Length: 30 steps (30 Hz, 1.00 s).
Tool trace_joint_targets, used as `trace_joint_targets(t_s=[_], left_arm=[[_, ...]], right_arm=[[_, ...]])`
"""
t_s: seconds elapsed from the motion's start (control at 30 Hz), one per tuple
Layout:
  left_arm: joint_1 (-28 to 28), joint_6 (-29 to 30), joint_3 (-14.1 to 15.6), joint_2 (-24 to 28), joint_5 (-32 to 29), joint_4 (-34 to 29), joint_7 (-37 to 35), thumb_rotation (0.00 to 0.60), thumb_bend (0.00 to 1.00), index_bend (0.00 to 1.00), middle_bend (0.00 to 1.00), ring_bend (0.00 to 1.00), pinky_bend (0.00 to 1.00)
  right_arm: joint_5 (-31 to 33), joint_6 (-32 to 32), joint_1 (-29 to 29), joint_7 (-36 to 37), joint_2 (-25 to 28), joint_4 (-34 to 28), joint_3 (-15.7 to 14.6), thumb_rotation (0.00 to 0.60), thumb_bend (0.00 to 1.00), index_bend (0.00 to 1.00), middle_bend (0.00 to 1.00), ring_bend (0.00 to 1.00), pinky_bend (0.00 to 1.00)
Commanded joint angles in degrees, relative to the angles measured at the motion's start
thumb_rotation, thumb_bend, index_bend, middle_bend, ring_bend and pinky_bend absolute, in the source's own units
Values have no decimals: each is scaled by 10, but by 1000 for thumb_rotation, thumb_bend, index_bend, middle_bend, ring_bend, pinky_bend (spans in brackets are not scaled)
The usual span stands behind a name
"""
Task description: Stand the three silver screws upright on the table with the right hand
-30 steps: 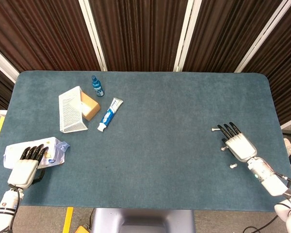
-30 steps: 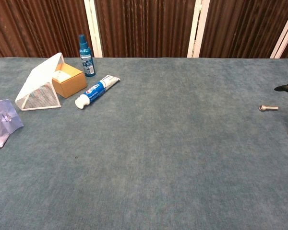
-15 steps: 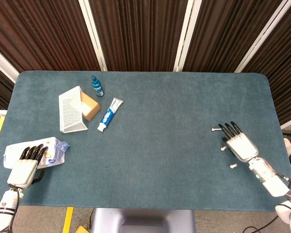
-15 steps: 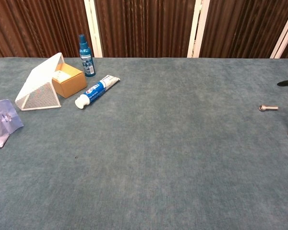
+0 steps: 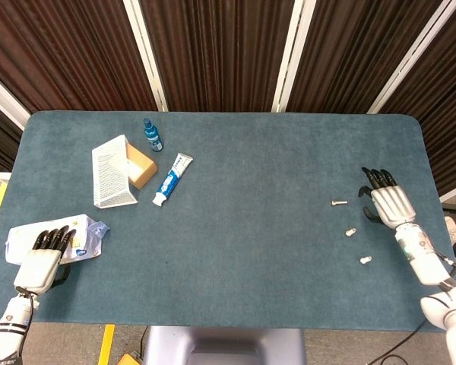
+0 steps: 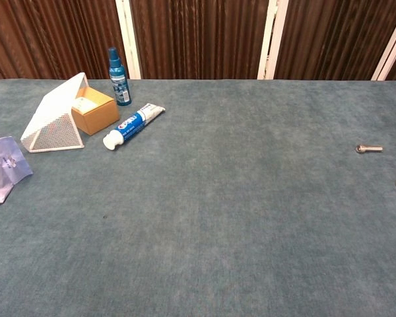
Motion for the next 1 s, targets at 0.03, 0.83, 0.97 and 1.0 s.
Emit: trace_joint_targets(t_s=[0.03,0.83,0.97,1.0], left_arm=[[-2,-4,-2,-3,-6,3,5,600,475,0,0,0,55],[-2,10,-3,-12,3,15,3,600,475,0,0,0,55],[-2,9,-4,-11,3,15,3,600,475,0,0,0,55],[-2,10,-4,-11,3,15,3,600,475,0,0,0,55]], right_arm=[[13,-49,25,39,-31,37,9,600,487,517,112,0,0],[-6,-138,64,76,-106,145,-15,600,487,554,112,0,0],[-7,-148,66,72,-108,150,-17,600,487,555,112,0,0],[-8,-149,66,71,-108,150,-18,600,487,555,112,0,0]])
